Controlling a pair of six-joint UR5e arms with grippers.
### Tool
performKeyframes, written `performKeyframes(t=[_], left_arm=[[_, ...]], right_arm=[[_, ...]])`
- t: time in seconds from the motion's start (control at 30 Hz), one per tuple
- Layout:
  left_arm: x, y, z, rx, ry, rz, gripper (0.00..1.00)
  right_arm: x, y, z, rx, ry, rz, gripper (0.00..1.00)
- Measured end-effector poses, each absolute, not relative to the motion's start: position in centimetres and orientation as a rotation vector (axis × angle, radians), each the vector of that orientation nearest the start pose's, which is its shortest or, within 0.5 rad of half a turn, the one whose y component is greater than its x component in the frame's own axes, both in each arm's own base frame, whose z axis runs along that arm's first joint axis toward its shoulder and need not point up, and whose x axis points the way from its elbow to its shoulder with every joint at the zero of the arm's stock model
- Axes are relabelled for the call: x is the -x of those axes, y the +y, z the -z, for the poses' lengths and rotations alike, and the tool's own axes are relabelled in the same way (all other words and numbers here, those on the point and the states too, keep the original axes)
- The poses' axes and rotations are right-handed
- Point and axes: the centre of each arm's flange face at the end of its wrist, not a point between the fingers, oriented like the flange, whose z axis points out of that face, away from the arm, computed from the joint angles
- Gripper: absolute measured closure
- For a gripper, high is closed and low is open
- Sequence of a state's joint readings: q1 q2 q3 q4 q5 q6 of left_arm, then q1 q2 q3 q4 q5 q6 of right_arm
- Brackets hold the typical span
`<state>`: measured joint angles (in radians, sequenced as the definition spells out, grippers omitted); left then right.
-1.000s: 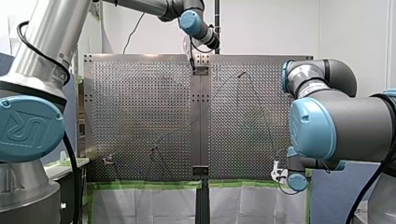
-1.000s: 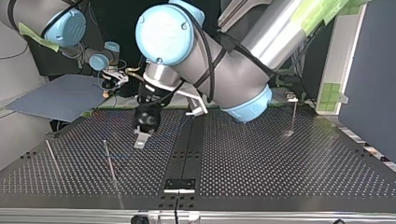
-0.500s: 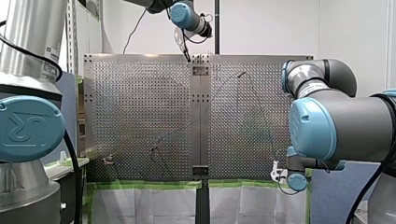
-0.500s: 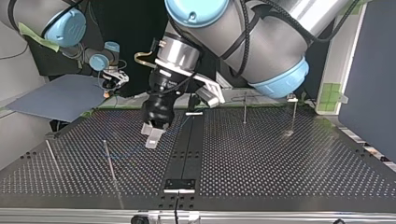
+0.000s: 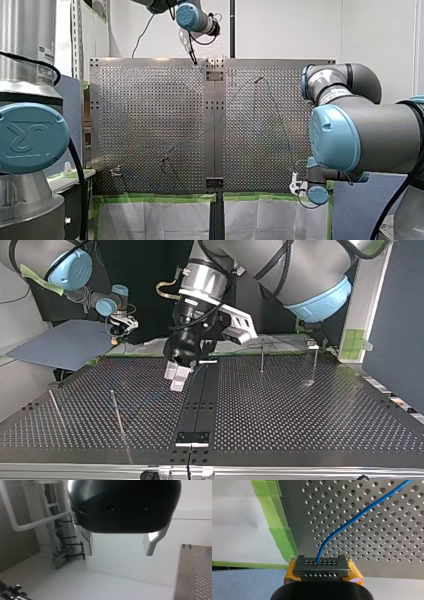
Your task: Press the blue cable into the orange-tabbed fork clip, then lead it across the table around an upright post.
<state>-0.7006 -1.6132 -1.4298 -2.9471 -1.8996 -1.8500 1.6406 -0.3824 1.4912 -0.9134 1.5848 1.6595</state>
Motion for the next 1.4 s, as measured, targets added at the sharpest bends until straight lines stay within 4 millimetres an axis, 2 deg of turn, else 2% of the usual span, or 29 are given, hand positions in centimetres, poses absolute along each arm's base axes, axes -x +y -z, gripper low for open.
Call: performKeyframes(t=[0.23,0.67,1.4], left_arm=[[-34.2,-42.0,-52.4,0.006,1.328,0.61,0.0],[-34.3,-41.3,-47.2,0.053,1.331,0.572,0.0],[-33.1,-39.6,-39.4,0.101,1.332,0.521,0.0]], right_arm=[[-17.7,-63.7,14.7,-1.352,-1.392,-1.204,1.0],[-17.7,-63.7,14.7,-1.352,-1.391,-1.206,1.0],[-17.9,-63.8,14.6,-1.362,-1.382,-1.211,1.0]])
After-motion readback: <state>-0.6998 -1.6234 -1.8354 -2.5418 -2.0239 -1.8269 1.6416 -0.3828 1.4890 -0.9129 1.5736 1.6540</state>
